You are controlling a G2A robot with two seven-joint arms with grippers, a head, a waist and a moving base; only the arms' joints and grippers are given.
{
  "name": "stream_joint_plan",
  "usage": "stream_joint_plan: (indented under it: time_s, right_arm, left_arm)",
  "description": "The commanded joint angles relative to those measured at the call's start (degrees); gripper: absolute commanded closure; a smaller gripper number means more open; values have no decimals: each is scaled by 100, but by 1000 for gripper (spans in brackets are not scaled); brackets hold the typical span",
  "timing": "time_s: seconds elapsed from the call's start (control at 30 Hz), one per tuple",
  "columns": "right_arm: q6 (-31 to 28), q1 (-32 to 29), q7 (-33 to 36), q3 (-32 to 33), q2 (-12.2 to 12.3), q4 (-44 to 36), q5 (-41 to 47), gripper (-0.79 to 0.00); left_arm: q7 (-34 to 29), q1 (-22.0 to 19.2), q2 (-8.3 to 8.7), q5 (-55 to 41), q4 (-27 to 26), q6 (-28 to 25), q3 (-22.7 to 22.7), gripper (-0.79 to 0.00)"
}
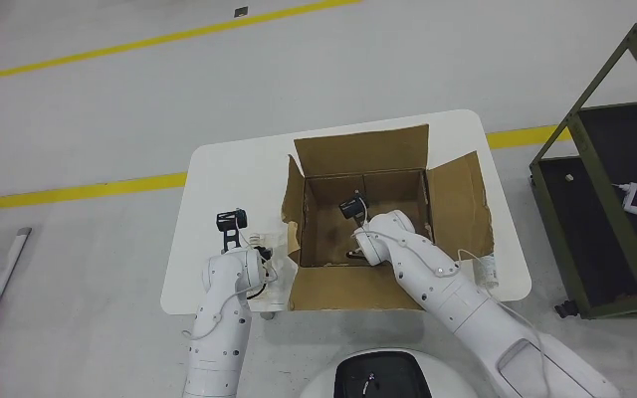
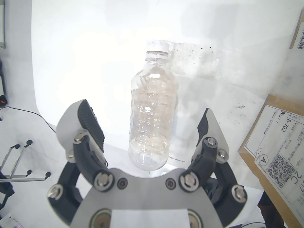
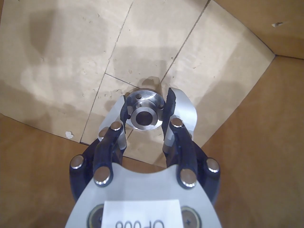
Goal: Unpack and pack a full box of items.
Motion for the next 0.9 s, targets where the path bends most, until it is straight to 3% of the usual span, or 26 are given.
stream_joint_plan:
  time_s: [0.0,0.37,0.4,0.43,0.87]
  right_arm:
    - [-16,-17,25,-8,-7,-4,-31,-351]
    - [-56,-46,-3,76,-45,104,-80,-311]
    - [-61,-45,-11,82,-49,104,-81,-92]
    - [-49,-44,-22,85,-53,106,-103,0]
    - [13,-193,-363,398,-44,-452,-23,0]
  left_arm:
    - [0,0,0,0,0,0,0,-785]
    - [0,0,0,0,0,0,0,-785]
    - [0,0,0,0,0,0,0,-785]
    - [0,0,0,0,0,0,0,-785]
    - [0,0,0,0,0,0,0,-785]
